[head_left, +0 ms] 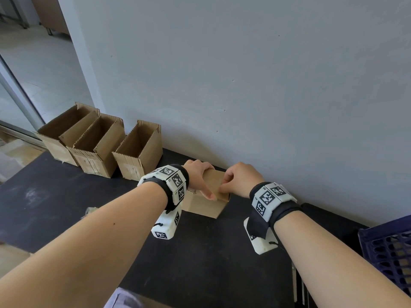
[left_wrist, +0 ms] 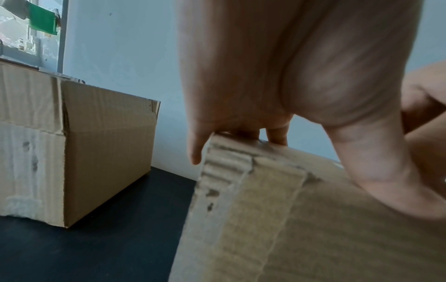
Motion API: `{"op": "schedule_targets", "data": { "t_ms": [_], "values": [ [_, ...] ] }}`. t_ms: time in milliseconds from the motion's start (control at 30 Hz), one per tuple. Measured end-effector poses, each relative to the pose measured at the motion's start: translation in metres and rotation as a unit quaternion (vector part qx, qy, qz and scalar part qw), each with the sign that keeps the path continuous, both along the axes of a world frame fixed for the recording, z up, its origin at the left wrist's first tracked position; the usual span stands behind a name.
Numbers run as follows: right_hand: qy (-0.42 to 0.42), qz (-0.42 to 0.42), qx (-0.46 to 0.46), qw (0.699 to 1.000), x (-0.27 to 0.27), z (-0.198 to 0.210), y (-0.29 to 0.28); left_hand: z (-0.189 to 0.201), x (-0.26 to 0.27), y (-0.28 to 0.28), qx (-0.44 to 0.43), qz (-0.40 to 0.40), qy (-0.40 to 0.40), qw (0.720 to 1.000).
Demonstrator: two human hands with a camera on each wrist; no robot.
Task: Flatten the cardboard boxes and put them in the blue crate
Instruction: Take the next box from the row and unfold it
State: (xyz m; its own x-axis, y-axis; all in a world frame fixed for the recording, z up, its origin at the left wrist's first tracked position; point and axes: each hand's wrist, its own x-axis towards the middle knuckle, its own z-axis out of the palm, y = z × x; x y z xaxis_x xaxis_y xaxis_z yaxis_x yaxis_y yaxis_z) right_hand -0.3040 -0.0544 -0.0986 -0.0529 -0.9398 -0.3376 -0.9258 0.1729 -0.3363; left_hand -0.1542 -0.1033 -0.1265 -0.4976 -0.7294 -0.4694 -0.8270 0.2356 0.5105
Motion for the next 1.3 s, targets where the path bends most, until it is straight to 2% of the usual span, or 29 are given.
{"op": "schedule_targets", "data": {
  "t_ms": [200, 333, 433, 567, 833, 967, 1033, 1133, 1200, 1300],
  "values": [
    [-0.017, -0.015, 0.016, 1.0, 0.003, -0.001, -0.005, 0.002, 0.0, 0.001, 0.002, 0.0, 0.0, 1.0],
    [0.003, -0.016, 0.015, 1.0, 0.007, -0.002, -0.004, 0.003, 0.0, 0.002, -0.002, -0.004, -0.001, 1.0],
    [0.087, 0.008, 0.016, 0.996, 0.016, 0.002, -0.005, 0.003, 0.0, 0.003, -0.004, -0.005, 0.001, 1.0],
    [0.223, 0.094, -0.01, 0.97, 0.037, 0.008, -0.005, 0.004, 0.001, 0.004, -0.01, -0.005, 0.0, 1.0],
    [0.304, 0.165, 0.003, 0.938, 0.048, 0.011, -0.011, 0.003, 0.002, 0.008, -0.024, -0.005, -0.001, 1.0],
    [0.293, 0.183, 0.018, 0.938, 0.045, 0.013, -0.008, 0.004, 0.003, 0.01, -0.024, -0.007, -0.005, 1.0],
    [0.262, 0.178, 0.026, 0.948, 0.037, 0.014, -0.006, 0.004, 0.003, 0.011, -0.023, -0.007, -0.004, 1.0],
    [0.165, 0.129, 0.034, 0.977, 0.021, 0.009, -0.002, 0.003, 0.005, 0.012, -0.017, -0.003, 0.004, 1.0],
    [0.082, 0.074, 0.009, 0.994, 0.009, 0.002, 0.002, 0.004, 0.006, 0.012, -0.012, 0.001, 0.008, 1.0],
    [-0.034, -0.018, -0.062, 0.997, -0.007, -0.01, 0.009, 0.004, 0.006, 0.012, -0.006, 0.002, 0.008, 1.0]
  ]
}}
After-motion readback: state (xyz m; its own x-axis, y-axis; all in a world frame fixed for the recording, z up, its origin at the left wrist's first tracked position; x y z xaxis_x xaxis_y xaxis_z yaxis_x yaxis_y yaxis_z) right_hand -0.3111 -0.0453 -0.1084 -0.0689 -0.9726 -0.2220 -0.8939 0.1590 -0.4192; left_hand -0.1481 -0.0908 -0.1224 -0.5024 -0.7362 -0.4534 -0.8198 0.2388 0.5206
